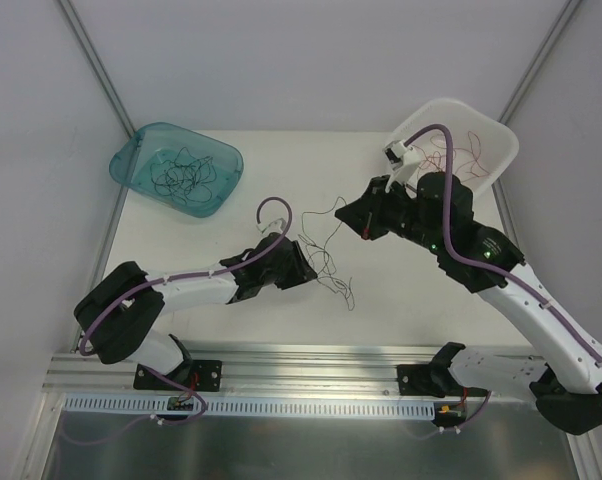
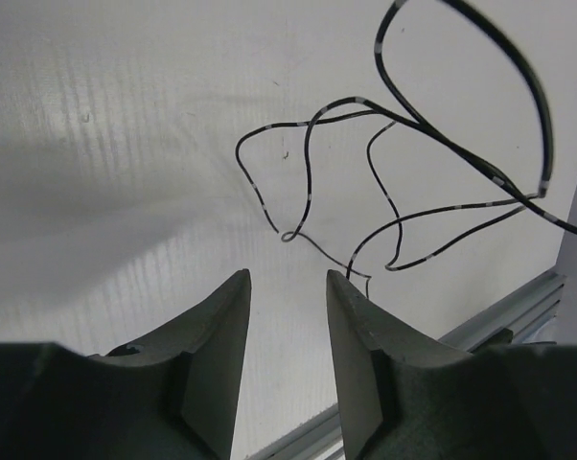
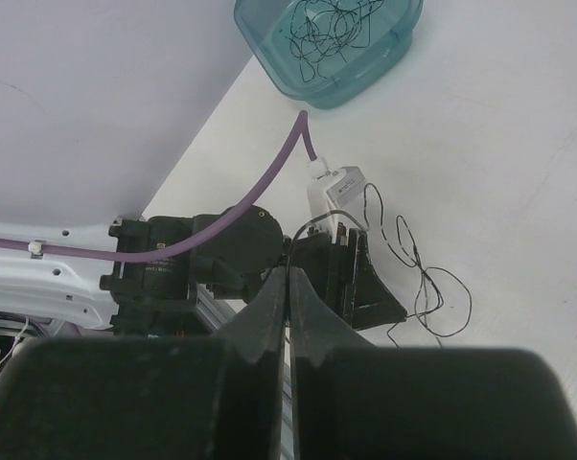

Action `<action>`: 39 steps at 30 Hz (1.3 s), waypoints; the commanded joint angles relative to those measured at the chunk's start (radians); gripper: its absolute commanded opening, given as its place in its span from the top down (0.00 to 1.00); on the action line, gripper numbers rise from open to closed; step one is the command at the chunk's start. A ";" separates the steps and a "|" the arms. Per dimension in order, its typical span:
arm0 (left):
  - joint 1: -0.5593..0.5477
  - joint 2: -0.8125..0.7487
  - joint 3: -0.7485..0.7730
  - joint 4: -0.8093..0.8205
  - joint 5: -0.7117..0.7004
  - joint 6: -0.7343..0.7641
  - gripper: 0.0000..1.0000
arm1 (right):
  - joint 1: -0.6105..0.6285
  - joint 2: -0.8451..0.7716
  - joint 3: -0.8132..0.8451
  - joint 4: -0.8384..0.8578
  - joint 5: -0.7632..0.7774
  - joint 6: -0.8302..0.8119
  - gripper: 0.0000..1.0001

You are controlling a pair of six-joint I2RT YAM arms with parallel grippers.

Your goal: Untangle the cables

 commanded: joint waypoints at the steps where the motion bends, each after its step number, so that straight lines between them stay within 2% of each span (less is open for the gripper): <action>1: -0.007 0.012 -0.004 0.068 -0.019 -0.018 0.64 | 0.005 -0.033 -0.003 0.034 -0.007 0.013 0.99; 5: -0.007 0.047 0.022 0.061 -0.057 -0.025 0.77 | 0.005 -0.048 0.002 0.027 -0.021 0.020 0.99; 8: -0.007 0.075 0.036 0.074 -0.056 -0.044 0.80 | 0.005 -0.069 0.000 0.022 -0.018 0.022 0.99; 9: -0.007 0.079 0.038 0.089 -0.045 -0.045 0.80 | 0.005 -0.079 0.000 0.021 -0.013 0.023 0.99; 11: -0.008 0.082 0.009 0.144 -0.004 -0.047 0.70 | 0.005 -0.085 -0.001 0.005 0.002 0.014 0.99; 12: -0.008 0.079 -0.011 0.228 0.007 -0.047 0.66 | 0.004 -0.088 -0.001 -0.002 0.007 0.013 0.99; 13: -0.008 0.075 -0.031 0.265 0.013 -0.048 0.58 | 0.005 -0.094 -0.004 -0.007 0.010 0.010 0.99; 19: -0.008 0.065 -0.177 0.512 0.036 -0.044 0.42 | 0.005 -0.122 -0.041 0.004 0.010 0.023 0.99; 22: -0.008 0.090 -0.203 0.632 0.053 -0.038 0.35 | 0.005 -0.125 -0.032 -0.002 0.004 0.023 0.99; 29: -0.008 0.142 -0.281 0.932 0.130 -0.021 0.32 | 0.005 -0.135 -0.023 -0.019 -0.004 0.022 0.99; 34: -0.010 0.145 -0.320 1.026 0.076 -0.012 0.33 | 0.005 -0.138 -0.041 0.005 -0.030 0.043 0.99; 39: -0.008 0.153 -0.298 1.031 0.037 -0.002 0.35 | 0.005 -0.135 -0.056 0.040 -0.068 0.074 0.99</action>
